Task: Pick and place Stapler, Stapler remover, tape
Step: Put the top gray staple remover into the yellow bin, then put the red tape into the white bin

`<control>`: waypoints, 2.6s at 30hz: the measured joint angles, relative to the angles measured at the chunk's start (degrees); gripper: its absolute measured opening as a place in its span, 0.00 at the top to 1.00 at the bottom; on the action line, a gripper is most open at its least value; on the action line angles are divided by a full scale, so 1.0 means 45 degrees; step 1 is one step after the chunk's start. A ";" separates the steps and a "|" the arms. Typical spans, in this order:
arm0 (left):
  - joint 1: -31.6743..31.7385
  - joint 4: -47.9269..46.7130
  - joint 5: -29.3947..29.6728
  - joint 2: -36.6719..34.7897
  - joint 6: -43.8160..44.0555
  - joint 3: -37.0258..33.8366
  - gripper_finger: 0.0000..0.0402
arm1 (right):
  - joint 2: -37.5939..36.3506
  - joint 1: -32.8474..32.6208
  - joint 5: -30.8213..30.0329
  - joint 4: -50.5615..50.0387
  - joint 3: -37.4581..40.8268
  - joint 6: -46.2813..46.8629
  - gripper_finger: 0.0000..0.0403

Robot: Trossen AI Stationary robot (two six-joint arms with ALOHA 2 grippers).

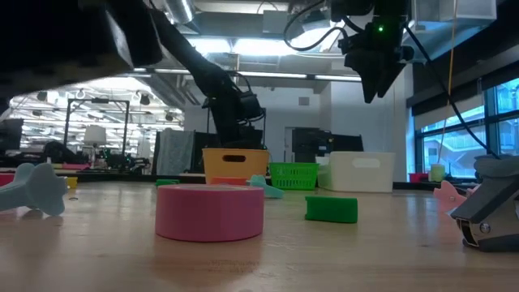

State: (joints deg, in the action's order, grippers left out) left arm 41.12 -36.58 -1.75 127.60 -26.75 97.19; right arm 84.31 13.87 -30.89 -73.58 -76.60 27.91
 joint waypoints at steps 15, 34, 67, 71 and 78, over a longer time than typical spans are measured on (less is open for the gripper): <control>-0.0044 0.0113 0.0671 -0.0667 0.0003 0.0000 0.47 | 0.0000 0.0000 0.0004 0.0000 0.0000 -0.0012 0.30; -0.1076 -0.4008 -0.3568 -0.6594 0.2577 0.0000 0.43 | 0.0000 0.0000 0.0190 0.0000 0.0000 0.0037 0.30; -1.1011 -0.0180 -0.1954 -1.3265 1.0735 -0.7850 0.48 | -0.1389 -0.2074 0.0573 -0.0202 0.0005 0.1746 0.30; -1.1338 0.0111 -0.0936 -1.4766 1.2393 -1.0555 0.50 | -0.1789 -0.2467 0.0406 -0.0181 0.0005 0.2140 0.30; -1.1395 -0.1902 -0.1969 -1.6461 1.4882 -1.2908 0.51 | -0.1957 -0.2550 0.0340 -0.0156 0.0005 0.2368 0.30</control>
State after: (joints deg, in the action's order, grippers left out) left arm -10.15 -45.14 -10.60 53.53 40.22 39.10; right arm 75.50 2.39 -29.36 -74.28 -76.58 38.57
